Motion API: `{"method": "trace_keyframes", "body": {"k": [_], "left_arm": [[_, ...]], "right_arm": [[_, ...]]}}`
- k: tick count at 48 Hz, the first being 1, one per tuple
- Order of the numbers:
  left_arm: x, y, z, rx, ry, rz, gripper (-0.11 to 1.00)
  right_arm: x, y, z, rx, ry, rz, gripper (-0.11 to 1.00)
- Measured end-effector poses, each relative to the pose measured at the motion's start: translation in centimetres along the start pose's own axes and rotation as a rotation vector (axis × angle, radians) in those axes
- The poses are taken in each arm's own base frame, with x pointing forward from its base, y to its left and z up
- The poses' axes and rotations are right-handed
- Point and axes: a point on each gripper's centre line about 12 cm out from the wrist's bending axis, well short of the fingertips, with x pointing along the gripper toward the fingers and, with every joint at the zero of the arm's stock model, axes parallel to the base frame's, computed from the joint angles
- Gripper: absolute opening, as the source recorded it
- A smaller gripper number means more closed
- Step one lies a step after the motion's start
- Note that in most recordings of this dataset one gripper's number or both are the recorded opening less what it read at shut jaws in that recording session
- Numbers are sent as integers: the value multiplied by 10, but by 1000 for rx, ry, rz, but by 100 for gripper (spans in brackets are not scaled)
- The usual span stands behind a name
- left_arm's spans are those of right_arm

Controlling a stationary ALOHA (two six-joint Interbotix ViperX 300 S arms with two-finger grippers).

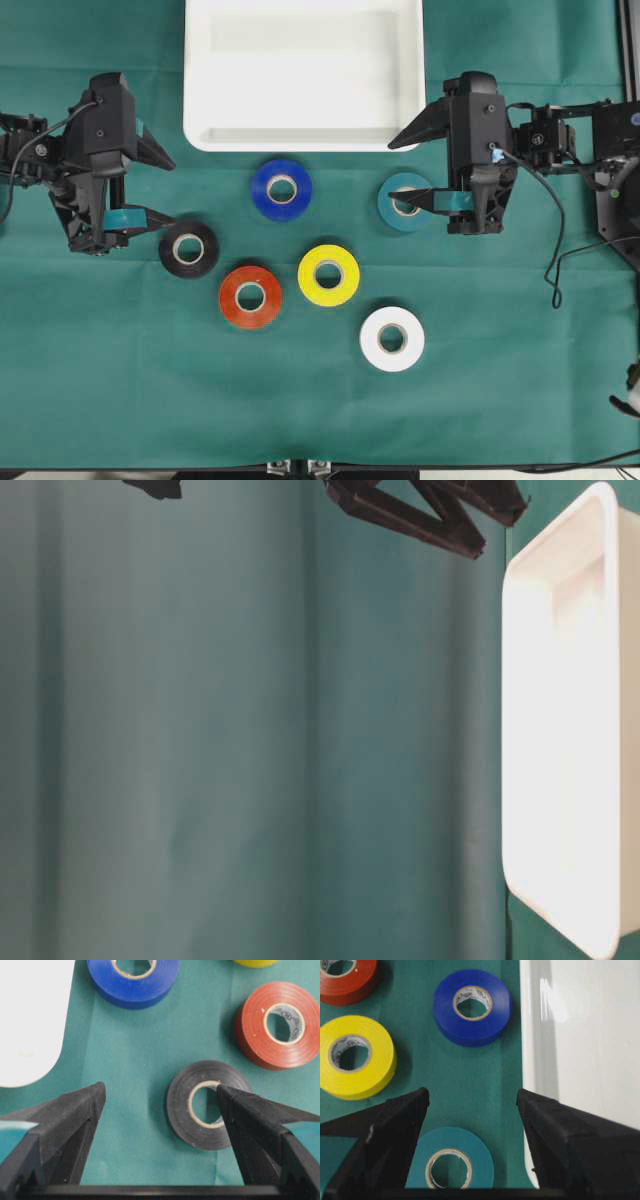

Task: Put the tape alternately from left to right into the white case.
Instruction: 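Move the right gripper over the yellow tape roll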

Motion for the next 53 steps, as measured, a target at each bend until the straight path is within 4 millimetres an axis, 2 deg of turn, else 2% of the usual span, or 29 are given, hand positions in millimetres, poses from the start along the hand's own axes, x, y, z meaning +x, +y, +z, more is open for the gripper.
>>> {"method": "trace_keyframes", "body": {"k": [32, 53], "left_arm": [[0, 0, 1, -2, 3, 0, 76], [0, 0, 1, -2, 3, 0, 76]], "right_arm": [[7, 0, -3, 14, 70, -7, 80], [6, 19, -5, 27, 108, 36, 80]]}}
